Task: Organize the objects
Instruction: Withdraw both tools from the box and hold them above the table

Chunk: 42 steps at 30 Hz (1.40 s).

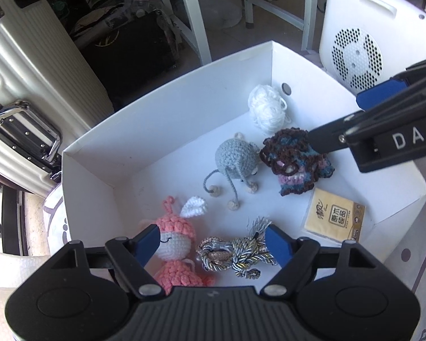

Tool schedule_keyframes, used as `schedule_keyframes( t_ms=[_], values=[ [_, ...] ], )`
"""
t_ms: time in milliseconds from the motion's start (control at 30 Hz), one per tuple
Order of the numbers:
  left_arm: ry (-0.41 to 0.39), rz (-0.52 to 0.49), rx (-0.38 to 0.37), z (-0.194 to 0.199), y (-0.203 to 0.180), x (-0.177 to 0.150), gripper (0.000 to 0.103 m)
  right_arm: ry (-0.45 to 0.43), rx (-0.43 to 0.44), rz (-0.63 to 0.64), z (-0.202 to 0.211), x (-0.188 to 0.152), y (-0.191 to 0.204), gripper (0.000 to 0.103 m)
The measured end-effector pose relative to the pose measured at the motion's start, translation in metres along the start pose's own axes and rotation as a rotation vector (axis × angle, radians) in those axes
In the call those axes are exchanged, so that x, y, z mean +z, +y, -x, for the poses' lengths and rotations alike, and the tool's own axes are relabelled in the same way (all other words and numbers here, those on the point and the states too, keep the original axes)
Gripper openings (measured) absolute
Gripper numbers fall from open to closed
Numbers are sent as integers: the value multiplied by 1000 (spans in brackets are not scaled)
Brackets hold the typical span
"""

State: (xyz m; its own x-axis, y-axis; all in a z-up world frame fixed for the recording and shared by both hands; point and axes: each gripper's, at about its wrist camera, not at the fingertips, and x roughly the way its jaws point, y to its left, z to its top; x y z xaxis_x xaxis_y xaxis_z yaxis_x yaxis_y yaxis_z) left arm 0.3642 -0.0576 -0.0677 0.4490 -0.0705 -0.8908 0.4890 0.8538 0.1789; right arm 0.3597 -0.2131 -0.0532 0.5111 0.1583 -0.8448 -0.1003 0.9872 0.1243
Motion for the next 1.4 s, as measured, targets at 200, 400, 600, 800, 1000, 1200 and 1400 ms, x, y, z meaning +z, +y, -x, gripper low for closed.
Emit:
schedule_keyframes(
  t_ms=[200, 400, 600, 800, 1000, 1200, 1400],
  values=[
    [-36, 59, 11, 24, 8, -5, 82, -36, -3, 15, 22, -4, 4, 82],
    [-57, 91, 19, 48, 13, -17, 82, -57, -21, 16, 43, -13, 5, 86],
    [-90, 162, 21, 70, 17, -29, 82, -75, -25, 38, 64, -24, 10, 88],
    [-122, 211, 55, 93, 17, -38, 83, -113, -17, 36, 90, -33, 14, 90],
    [-172, 236, 58, 123, 13, -49, 85, -141, -10, 48, 113, -45, 18, 91],
    [-216, 266, 63, 149, 8, -64, 86, -173, -4, 63, 136, -55, 22, 92],
    [-266, 295, 64, 175, 2, -80, 89, -201, -12, 79, 156, -71, 22, 96]
  ],
)
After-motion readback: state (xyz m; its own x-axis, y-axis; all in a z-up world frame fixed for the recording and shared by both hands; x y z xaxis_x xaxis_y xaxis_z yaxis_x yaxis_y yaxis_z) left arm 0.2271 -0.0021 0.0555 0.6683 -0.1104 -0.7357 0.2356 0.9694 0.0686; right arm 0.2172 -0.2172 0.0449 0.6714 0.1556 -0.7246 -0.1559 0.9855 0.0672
